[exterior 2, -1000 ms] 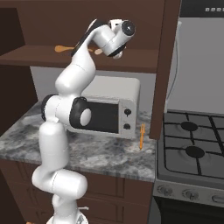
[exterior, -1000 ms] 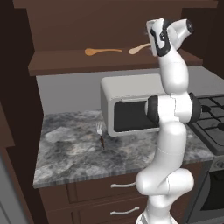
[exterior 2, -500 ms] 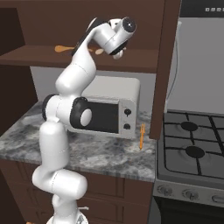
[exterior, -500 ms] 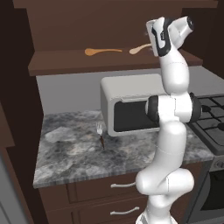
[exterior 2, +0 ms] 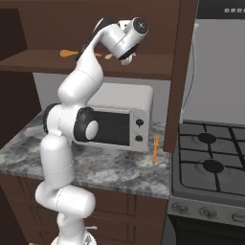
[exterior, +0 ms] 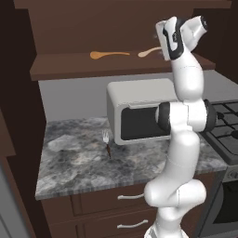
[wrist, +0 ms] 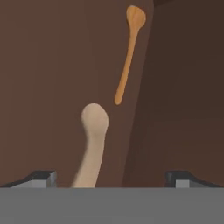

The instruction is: Organize the utensils by type. Pick up the wooden spoons from the counter and place them in the open cabinet. Then pick up the metallic utensils from the counter and place them in the open drawer.

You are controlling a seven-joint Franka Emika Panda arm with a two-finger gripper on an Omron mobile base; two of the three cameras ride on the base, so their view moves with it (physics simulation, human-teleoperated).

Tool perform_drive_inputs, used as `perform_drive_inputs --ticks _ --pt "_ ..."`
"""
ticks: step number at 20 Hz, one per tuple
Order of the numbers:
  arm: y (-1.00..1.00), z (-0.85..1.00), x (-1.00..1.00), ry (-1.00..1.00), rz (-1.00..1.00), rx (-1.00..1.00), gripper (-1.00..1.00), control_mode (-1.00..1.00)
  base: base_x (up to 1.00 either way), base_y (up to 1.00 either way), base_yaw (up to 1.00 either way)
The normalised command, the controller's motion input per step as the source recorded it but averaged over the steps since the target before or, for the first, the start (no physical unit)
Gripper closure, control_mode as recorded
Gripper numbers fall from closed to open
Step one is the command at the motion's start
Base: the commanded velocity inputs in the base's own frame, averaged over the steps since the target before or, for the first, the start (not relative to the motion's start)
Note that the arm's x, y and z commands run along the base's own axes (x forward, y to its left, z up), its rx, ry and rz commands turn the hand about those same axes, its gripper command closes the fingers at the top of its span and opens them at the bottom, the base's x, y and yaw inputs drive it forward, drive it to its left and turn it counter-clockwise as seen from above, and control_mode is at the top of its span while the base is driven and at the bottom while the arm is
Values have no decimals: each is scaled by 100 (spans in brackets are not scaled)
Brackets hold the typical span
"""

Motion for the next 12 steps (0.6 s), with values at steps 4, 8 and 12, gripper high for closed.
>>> perform_drive_inputs --ticks 4,8,12 --pt "17 -25 2 0 -19 13 -100 -100 0 0 0" --pt "13 -25 8 2 -23 25 -100 -100 0 0 0" --pt "7 -2 1 0 -25 26 -100 -100 0 0 0"
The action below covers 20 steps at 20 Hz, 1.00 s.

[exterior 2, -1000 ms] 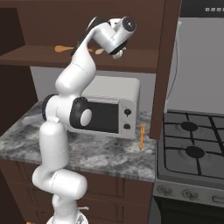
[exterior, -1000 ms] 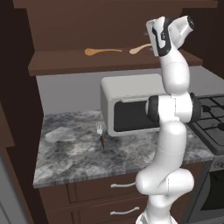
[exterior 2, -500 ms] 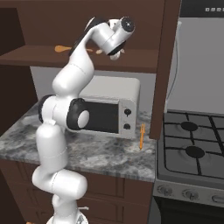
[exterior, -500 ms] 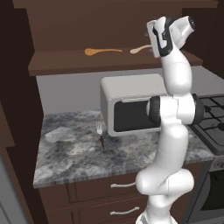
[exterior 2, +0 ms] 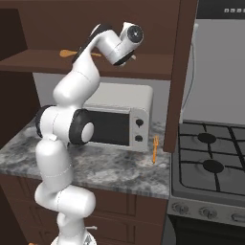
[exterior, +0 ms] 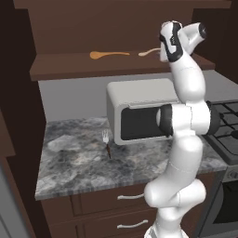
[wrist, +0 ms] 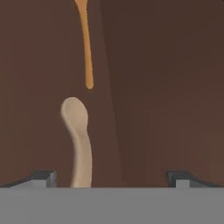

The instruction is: Organize the utensils by type. Pick up the wooden spoons from the counter and place them in the open cabinet. Then pick up the metallic utensils from the counter and place them in the open drawer.

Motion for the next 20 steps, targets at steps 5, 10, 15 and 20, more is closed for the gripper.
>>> perform_drive_inputs --ticks 5,10,15,20 --pt "11 0 0 8 -24 32 -100 -100 0 0 0" --pt "3 0 -25 10 -15 29 -100 -100 0 0 0" --pt "0 0 -49 5 -9 21 -100 -100 0 0 0" --pt "0 0 -71 0 -9 16 -100 -100 0 0 0"
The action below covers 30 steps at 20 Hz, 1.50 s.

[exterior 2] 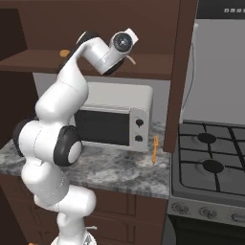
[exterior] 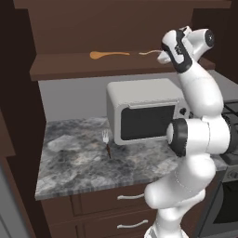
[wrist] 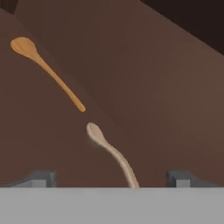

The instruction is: Organize the utensils by type. Pick up the wooden spoons from the counter and place them in the open cabinet. Then pick up the metallic utensils from the counter and place them in the open drawer.

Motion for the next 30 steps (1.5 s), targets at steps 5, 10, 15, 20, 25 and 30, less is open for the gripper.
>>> perform_drive_inputs --ticks 5,10,15,20,25,30 --pt "0 -1 -94 0 -17 9 -100 -100 0 0 0" --pt "-2 0 -83 29 -21 10 -100 -100 0 0 0" --pt "-8 0 -88 40 -22 17 -100 -100 0 0 0" --pt "-17 -6 -95 33 -15 13 -100 -100 0 0 0" --pt "-22 -33 -94 13 -15 7 -100 -100 0 0 0" --pt "-24 -76 -61 11 -10 0 -100 -100 0 0 0"
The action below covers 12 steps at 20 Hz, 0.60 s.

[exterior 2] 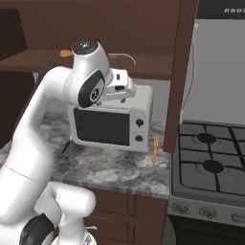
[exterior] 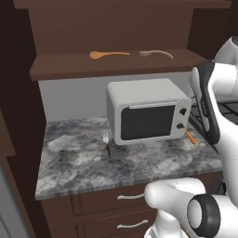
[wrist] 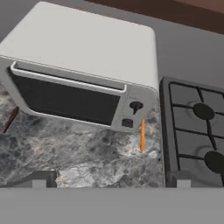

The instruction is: Organize the utensils by type. Pick up the wooden spoons from the counter and place them in the open cabinet. Then pick up the metallic utensils from the counter and place them in the open drawer.

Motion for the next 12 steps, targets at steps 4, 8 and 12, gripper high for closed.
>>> perform_drive_inputs --ticks 4,8,12 --pt "-24 -90 -48 13 -11 0 -100 -100 0 0 0" --pt "-24 -92 -34 10 -10 0 -100 -100 0 0 0" --pt "-31 -84 -15 22 -4 0 -100 -100 0 0 0"
